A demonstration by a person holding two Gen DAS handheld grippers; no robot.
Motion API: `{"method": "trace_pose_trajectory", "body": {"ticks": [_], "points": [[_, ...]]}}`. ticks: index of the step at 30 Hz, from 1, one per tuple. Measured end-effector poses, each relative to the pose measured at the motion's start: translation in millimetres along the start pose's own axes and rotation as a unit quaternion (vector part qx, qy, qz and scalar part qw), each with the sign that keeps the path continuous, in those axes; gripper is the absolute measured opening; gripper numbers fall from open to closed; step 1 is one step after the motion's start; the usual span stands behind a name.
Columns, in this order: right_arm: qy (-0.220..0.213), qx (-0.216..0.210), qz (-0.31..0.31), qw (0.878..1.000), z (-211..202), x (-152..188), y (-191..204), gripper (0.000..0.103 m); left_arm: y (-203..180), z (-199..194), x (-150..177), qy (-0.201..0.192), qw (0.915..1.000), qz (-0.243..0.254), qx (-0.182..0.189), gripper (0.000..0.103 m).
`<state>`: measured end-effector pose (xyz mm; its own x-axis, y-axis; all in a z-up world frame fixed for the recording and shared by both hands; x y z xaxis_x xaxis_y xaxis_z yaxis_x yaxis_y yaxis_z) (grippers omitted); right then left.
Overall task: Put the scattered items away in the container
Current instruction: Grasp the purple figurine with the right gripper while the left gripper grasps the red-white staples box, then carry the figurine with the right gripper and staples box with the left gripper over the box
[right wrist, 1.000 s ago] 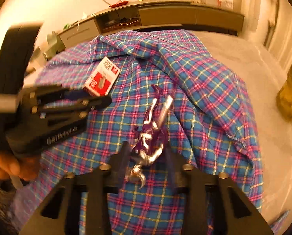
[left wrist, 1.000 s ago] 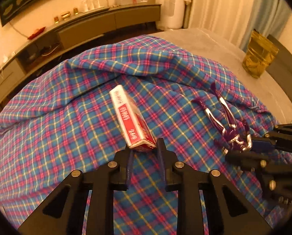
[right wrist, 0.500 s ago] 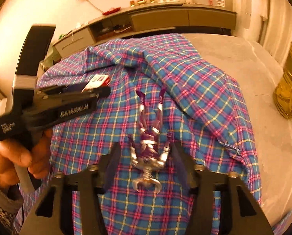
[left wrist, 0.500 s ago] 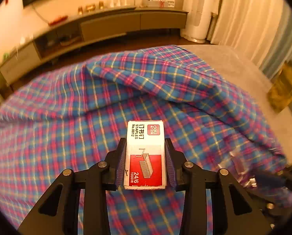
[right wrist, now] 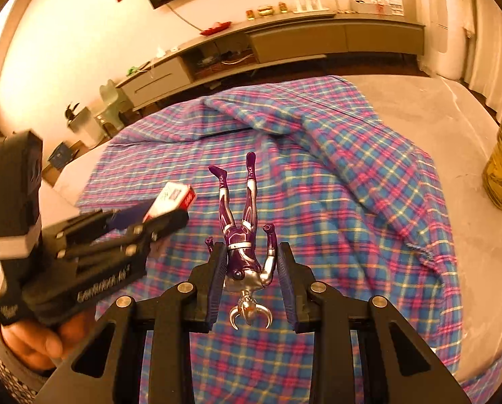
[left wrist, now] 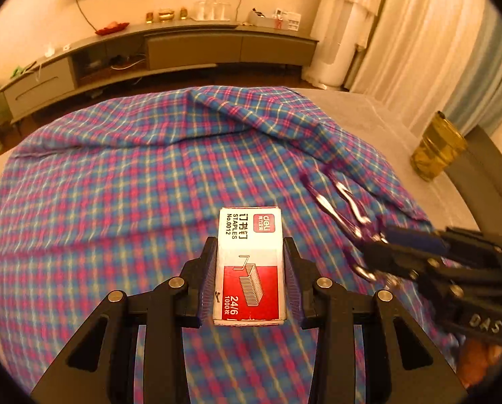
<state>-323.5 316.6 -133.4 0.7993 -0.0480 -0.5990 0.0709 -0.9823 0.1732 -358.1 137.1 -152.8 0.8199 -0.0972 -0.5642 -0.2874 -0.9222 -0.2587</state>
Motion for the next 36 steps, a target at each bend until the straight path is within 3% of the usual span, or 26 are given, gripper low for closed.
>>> {"method": "trace_pose_trajectory", "body": {"ticks": [13, 21, 36], "points": [[-0.004, -0.060, -0.040, 0.997, -18.5, 20.6, 60.8, 0.032, 15.4, -68.4, 59.1, -0.011, 0.9974, 0.008, -0.070, 0.039], [-0.026, -0.099, -0.050, 0.994, -43.2, 37.8, 106.3, 0.032, 33.0, -121.4, 83.0, -0.035, 0.9962, -0.020, -0.078, 0.039], [-0.024, -0.104, -0.076, 0.991, -46.3, 74.0, 162.3, 0.032, 82.4, -181.0, 124.7, -0.060, 0.9924, -0.080, -0.072, 0.039]]}}
Point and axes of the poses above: each gripper's, at about its wrist camera, not at the fingertips, and z roughly the way its jaws point, y to its left, x to its underside, the point moved 1 cm from there along z, roughly the way its jaws point, and after that the axes turned 11 degrees about -z, right-handed, at the moved point
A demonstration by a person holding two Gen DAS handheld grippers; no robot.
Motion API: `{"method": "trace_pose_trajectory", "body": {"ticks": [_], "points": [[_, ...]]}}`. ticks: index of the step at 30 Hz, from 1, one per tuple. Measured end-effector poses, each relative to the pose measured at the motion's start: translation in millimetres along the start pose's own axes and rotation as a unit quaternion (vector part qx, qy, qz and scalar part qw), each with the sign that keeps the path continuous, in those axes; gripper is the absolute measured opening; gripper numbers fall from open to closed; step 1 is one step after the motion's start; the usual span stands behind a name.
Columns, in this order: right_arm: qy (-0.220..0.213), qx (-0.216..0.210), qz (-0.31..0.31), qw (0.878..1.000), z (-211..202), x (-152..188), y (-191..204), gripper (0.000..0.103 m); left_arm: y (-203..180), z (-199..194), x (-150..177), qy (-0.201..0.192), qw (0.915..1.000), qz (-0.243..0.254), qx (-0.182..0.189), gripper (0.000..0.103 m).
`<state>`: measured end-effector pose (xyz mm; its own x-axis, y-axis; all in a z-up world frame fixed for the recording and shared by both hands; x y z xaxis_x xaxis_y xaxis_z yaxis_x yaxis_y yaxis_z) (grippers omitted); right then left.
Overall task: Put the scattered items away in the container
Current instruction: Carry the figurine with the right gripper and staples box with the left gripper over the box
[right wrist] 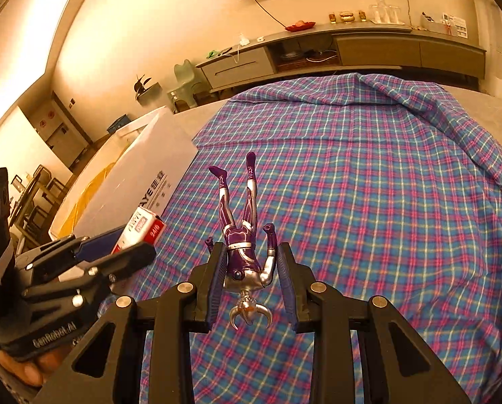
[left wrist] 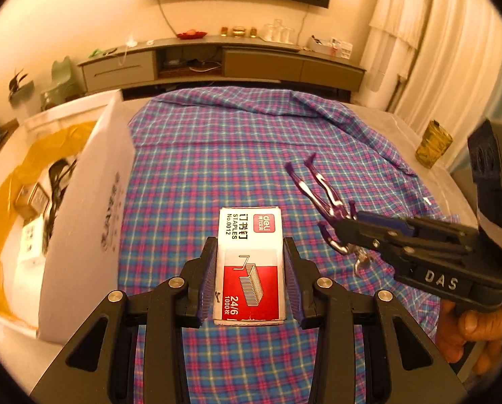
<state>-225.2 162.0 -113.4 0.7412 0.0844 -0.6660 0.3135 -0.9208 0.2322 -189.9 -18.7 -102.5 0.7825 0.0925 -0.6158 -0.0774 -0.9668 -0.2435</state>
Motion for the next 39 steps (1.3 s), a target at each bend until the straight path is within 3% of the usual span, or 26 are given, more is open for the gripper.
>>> {"method": "trace_pose_trajectory", "body": {"ticks": [15, 23, 39], "points": [[-0.011, -0.013, -0.007, 1.000, -14.2, 11.3, 56.1, 0.032, 38.6, -31.9, -4.6, -0.032, 0.9967, -0.049, 0.057, 0.039], [-0.019, -0.028, -0.036, 0.999, -19.5, -5.7, 98.9, 0.032, 60.6, -69.9, -19.8, -0.083, 0.9900, -0.072, 0.089, 0.039], [-0.024, -0.058, -0.085, 0.994, 4.4, -45.0, 169.4, 0.032, 127.6, -106.4, -36.8, -0.137, 0.9748, -0.146, 0.098, 0.039]]}}
Point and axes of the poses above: each gripper's, at about its wrist camera, not at the fingertips, and z roughly the way its jaws point, y to its left, x to its underside, the point moved 1 cm from there along z, roughly the way its jaws point, and after that the axes turned 11 degrees about -z, right-handed, at the moved point
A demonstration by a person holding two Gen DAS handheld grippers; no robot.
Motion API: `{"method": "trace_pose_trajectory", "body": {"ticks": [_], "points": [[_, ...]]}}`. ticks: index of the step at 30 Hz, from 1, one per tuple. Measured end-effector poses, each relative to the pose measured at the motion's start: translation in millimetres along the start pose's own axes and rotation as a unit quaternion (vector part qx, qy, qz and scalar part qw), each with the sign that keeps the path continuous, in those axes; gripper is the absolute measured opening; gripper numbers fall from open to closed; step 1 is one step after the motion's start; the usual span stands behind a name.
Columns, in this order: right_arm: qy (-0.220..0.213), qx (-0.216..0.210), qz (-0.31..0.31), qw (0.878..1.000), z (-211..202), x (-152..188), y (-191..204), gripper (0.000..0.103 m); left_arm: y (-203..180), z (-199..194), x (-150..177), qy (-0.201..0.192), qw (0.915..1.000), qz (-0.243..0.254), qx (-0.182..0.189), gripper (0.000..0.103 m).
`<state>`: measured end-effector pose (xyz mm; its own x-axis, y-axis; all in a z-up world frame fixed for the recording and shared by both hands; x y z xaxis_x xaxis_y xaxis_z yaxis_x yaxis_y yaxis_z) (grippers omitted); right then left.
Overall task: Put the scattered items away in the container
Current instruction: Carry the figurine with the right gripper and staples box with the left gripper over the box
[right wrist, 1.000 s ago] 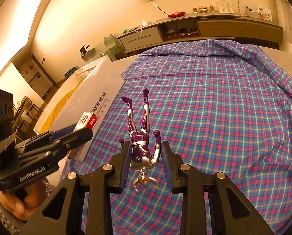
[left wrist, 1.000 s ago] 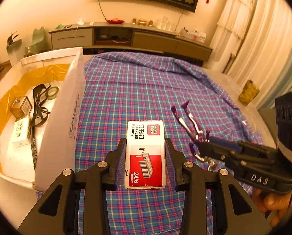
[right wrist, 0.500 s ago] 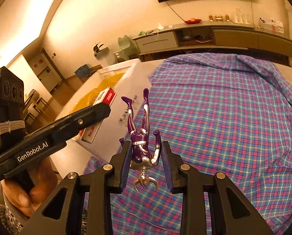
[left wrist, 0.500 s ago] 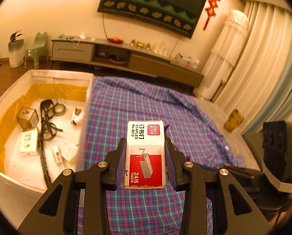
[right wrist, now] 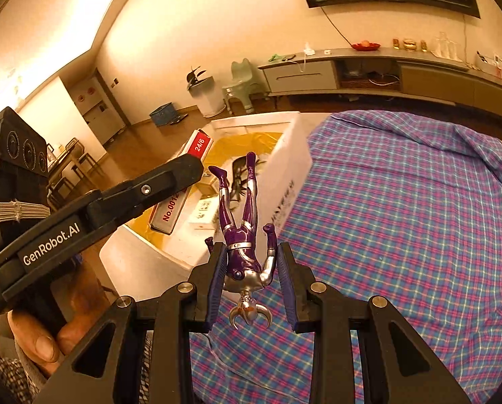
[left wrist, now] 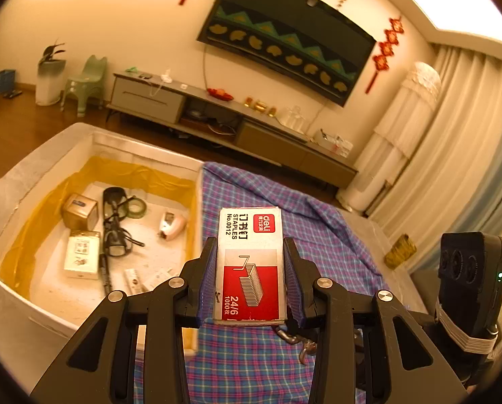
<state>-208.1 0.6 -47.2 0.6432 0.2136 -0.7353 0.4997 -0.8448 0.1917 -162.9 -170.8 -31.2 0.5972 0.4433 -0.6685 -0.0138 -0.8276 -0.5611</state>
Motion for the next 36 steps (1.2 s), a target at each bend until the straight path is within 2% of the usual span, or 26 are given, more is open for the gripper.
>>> {"method": "trace_pose_trajectory", "body": {"ticks": [8, 22, 29, 36], "points": [[-0.006, -0.006, -0.022, 1.000, 6.6, -24.0, 19.1, 0.032, 42.6, -7.0, -18.1, -0.023, 0.9974, -0.060, -0.032, 0.039], [0.001, -0.028, -0.071, 0.997, 42.0, -77.1, 44.4, 0.032, 104.1, 6.9, -28.1, -0.027, 0.9825, -0.154, -0.101, 0.039], [0.017, -0.038, -0.083, 0.996, 71.8, -100.1, 49.3, 0.032, 107.1, 26.4, -29.7, 0.004, 0.9824, -0.164, -0.088, 0.039], [0.041, -0.029, -0.085, 0.995, 98.3, -122.3, 38.6, 0.032, 100.0, 43.3, -37.5, 0.025, 0.9823, -0.169, -0.076, 0.039]]}}
Point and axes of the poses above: each gripper's, at about its wrist camera, not at the fingertips, and z roughly the way its jaws point, y to its left, x to its underside, the point moved 1 cm from there along z, roughly the way its jaws point, and after that the axes turned 11 degrees about -z, right-handed, at the moved point
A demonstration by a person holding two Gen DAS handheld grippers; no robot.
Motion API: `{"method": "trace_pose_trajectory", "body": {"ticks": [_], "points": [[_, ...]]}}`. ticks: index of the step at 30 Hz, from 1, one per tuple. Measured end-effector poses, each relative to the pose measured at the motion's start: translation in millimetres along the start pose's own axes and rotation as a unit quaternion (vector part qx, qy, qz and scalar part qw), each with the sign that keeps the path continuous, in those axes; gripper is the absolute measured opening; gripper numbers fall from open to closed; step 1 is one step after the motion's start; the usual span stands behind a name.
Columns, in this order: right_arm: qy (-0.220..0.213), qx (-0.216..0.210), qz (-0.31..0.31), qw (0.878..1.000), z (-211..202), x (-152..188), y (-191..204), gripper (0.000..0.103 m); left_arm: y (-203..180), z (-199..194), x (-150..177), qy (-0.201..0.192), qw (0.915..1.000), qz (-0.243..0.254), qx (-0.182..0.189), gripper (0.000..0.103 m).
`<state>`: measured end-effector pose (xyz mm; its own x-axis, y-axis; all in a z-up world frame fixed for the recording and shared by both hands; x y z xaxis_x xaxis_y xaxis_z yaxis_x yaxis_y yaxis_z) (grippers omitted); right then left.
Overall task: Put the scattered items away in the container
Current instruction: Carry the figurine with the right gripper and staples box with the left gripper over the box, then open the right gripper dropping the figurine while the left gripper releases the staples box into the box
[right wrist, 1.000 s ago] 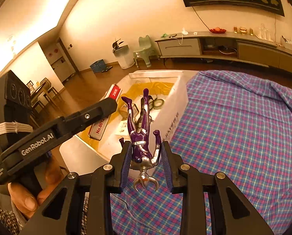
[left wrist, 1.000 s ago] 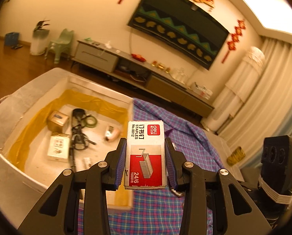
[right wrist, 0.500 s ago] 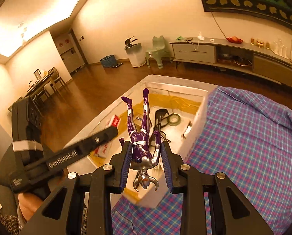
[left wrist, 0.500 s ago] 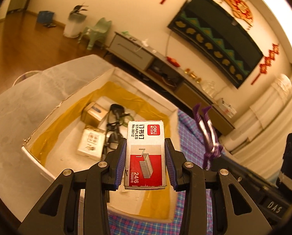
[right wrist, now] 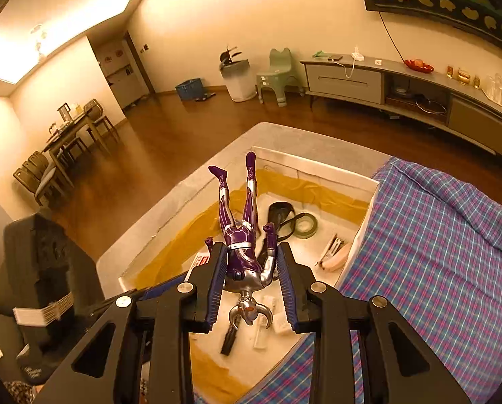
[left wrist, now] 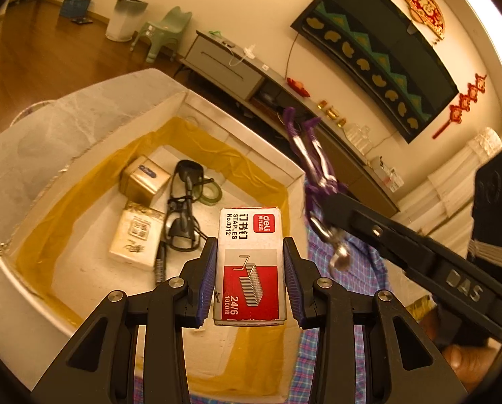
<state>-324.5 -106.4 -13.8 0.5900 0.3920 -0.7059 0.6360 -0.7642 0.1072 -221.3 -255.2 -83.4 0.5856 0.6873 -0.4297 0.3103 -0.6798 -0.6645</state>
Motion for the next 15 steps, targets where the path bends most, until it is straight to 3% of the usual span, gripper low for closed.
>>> {"method": "trace_pose_trajectory", "body": {"ticks": [7, 15], "points": [[0.040, 0.018, -0.020, 0.999, 26.2, -15.5, -11.1, 0.032, -1.4, 21.6, -2.2, 0.050, 0.9978, -0.041, 0.015, 0.039], [0.097, 0.036, -0.068, 0.992, 64.8, -28.9, -7.7, 0.032, 12.0, 43.7, -12.9, 0.097, 0.9894, -0.108, 0.003, 0.039]]}}
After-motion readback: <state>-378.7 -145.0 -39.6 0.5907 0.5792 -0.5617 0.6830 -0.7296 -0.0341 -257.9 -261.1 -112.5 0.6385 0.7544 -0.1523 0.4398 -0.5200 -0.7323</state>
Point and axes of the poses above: each gripper's, at about its wrist camera, not at the fingertips, and z roughly the way its jaws point, y to its left, x to its underside, the point moved 1 cm from there along z, roughly the way its jaws point, and after that the axes turned 11 degrees about -z, right-handed, at the moved point
